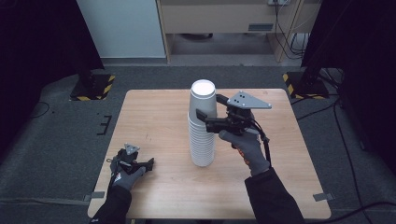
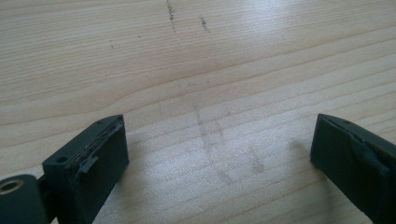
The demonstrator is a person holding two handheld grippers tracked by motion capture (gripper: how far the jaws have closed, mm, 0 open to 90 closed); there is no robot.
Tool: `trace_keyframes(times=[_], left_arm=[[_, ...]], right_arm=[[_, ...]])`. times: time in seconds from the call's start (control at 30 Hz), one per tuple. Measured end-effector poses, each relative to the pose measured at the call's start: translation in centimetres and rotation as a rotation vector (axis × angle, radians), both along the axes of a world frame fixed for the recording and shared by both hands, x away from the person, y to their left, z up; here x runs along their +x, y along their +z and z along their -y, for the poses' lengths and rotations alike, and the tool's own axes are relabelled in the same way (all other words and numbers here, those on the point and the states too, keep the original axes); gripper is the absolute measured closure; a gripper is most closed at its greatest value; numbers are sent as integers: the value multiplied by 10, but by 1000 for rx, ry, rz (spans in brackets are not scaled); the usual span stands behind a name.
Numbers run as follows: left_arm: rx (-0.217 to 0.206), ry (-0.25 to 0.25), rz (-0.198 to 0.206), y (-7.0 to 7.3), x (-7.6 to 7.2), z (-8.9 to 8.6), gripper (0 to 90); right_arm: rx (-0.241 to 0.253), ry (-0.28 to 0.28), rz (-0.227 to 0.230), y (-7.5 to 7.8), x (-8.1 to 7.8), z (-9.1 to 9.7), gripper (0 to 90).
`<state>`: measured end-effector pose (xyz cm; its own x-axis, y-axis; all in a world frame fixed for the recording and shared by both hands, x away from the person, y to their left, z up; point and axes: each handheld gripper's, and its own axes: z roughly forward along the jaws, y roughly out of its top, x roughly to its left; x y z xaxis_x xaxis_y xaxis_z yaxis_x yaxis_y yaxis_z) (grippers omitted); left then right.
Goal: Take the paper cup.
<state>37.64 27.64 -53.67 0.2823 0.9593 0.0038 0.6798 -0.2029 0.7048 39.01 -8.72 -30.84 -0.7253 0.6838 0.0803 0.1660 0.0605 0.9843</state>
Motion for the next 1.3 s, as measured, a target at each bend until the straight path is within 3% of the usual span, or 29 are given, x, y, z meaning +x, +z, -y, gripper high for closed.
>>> trace_keyframes(times=[0.83,1.3], left_arm=[[0,0,0,0,0,0,30],[0,-1,0,0,0,0,30]], right_arm=[[-20,-46,-7,-11,18,-24,131],[-12,-38,14,-6,15,-22,153]])
